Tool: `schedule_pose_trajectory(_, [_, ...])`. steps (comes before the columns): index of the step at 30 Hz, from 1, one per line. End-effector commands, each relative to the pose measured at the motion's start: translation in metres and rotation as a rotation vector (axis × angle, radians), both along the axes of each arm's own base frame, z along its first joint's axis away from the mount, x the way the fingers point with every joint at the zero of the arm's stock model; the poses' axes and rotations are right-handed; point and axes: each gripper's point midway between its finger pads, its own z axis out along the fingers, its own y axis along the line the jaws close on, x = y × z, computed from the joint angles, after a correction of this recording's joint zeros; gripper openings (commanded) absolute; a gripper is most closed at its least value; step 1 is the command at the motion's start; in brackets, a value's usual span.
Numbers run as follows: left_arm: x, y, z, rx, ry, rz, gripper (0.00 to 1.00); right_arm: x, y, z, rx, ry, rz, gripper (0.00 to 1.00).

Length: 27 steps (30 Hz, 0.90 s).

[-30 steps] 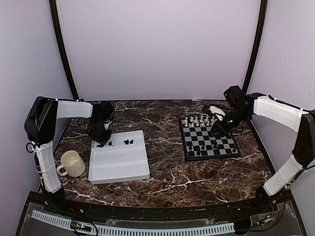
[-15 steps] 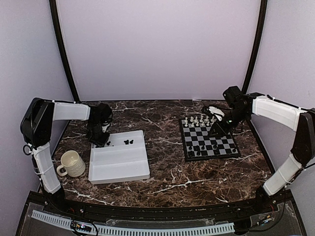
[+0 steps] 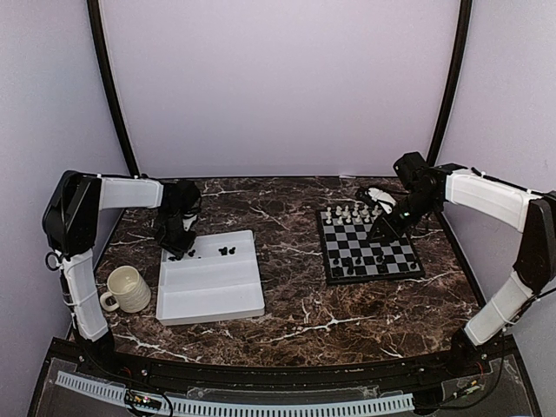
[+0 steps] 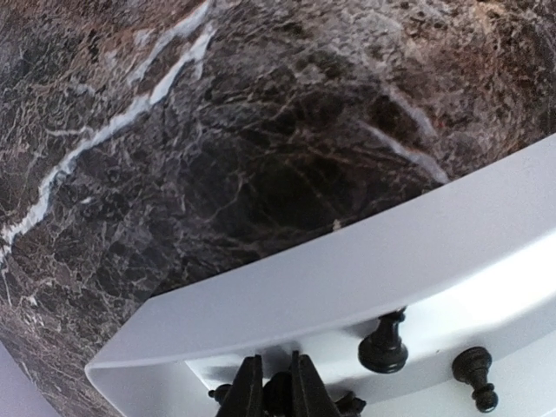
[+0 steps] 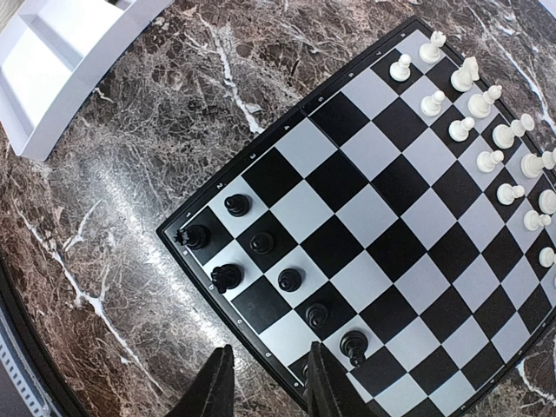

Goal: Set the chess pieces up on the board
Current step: Pick up the bishop from the storage box.

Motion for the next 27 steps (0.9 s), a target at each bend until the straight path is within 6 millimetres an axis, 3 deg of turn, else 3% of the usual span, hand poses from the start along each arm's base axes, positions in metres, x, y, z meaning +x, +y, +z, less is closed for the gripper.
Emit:
schedule_pose_trajectory(1, [-0.006,-0.007,0.009,-0.036,0.050,0.017,0.10,0.005,0.002,0.006,0.019,-0.012,-0.010,0.30])
schedule_pose_trajectory(9, [-0.001,-0.018,0.058,-0.134,-0.050,0.066,0.07,0.006,0.004,0.006,0.028,-0.002,-0.004,0.30])
schedule_pose_trajectory(14, [0.003,-0.032,0.077,-0.235,-0.103,0.089,0.06,0.009,0.007,0.008,0.039,-0.001,0.002,0.30])
schedule_pose_trajectory(27, [0.016,-0.065,0.073,-0.426,-0.136,0.106,0.06,0.011,0.015,0.015,0.080,0.007,0.011,0.29])
